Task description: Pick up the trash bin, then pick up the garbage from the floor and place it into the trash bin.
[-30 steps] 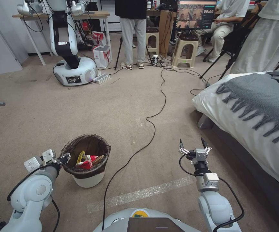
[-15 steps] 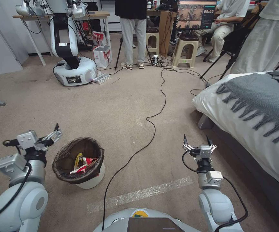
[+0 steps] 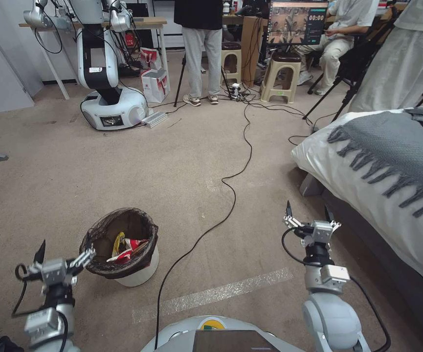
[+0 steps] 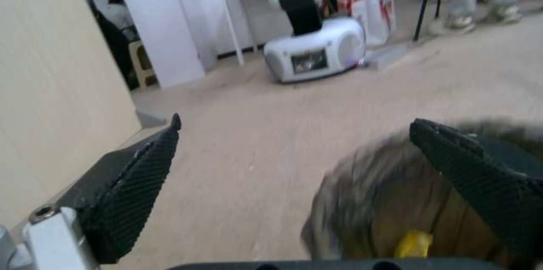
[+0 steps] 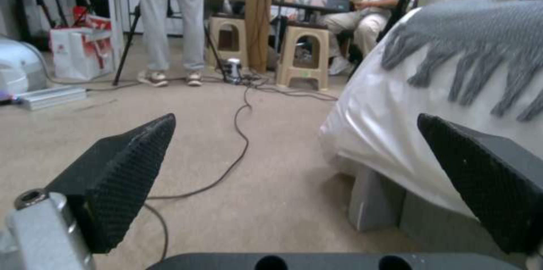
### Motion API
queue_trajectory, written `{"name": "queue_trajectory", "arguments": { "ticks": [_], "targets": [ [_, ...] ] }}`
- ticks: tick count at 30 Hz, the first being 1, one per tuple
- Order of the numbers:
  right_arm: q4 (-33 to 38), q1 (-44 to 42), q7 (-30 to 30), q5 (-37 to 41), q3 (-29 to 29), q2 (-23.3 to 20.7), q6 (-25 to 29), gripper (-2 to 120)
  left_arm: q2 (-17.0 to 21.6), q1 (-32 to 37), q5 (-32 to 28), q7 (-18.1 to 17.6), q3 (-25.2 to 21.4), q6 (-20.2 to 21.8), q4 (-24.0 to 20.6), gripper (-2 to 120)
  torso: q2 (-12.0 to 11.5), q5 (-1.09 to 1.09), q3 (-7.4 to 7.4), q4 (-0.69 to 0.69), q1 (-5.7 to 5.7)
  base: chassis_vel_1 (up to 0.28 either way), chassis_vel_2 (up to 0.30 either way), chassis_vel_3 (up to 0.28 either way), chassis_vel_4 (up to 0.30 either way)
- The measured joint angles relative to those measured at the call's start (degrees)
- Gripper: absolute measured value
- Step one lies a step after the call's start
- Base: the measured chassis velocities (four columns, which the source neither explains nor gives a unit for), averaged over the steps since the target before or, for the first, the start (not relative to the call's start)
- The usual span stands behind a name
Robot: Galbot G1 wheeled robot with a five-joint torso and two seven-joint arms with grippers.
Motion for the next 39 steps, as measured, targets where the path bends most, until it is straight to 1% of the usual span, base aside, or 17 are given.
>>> {"name": "queue_trajectory", "arguments": {
  "ticks": [1,3,4,5,8,19,24,39],
  "targets": [
    [0.0,0.0,0.0,0.0,0.0,0.0,0.0,100,0.0,0.0,0.0,0.0,0.0,0.0,0.0,100,0.0,0.00,0.00,0.00,0.00,0.000,0.000,0.000,0.000],
    [-0.6,-1.6,-0.1,-1.1,-0.7,0.5,1.4,100,-0.4,1.2,1.4,-1.7,0.8,-2.2,1.3,100,0.0,0.00,0.00,0.00,0.00,0.000,0.000,0.000,0.000],
    [-0.6,-1.6,-0.1,-1.1,-0.7,0.5,1.4,100,-0.4,1.2,1.4,-1.7,0.8,-2.2,1.3,100,0.0,0.00,0.00,0.00,0.00,0.000,0.000,0.000,0.000],
    [-0.8,-2.3,0.0,-1.6,-1.1,0.7,2.2,100,-0.6,1.8,1.9,-2.8,1.2,-3.1,1.4,100,0.0,0.00,0.00,0.00,0.00,0.000,0.000,0.000,0.000],
    [-0.8,-3.1,0.0,-2.5,-1.2,0.7,2.8,100,-0.7,2.0,2.2,-3.6,1.7,-3.5,1.4,100,0.0,0.00,0.00,0.00,0.00,0.000,0.000,0.000,0.000],
    [-1.0,-2.5,-0.2,-2.9,-1.1,0.5,3.2,100,-0.7,0.9,1.5,-2.4,2.2,-3.4,0.5,100,0.0,0.00,0.01,0.00,0.00,0.000,0.000,0.000,0.000],
    [-1.0,-2.4,-0.2,-3.3,-1.2,0.5,3.2,100,-0.7,0.7,1.3,-2.4,2.1,-4.2,0.5,100,0.0,0.00,0.01,0.01,0.00,0.000,0.000,0.000,0.000],
    [-1.0,-2.4,-0.2,-3.3,-1.1,0.4,3.2,100,-0.7,0.7,1.2,-2.4,2.1,-4.2,0.4,100,0.0,0.00,0.01,0.01,0.00,0.000,0.000,0.000,0.000]
  ]
}}
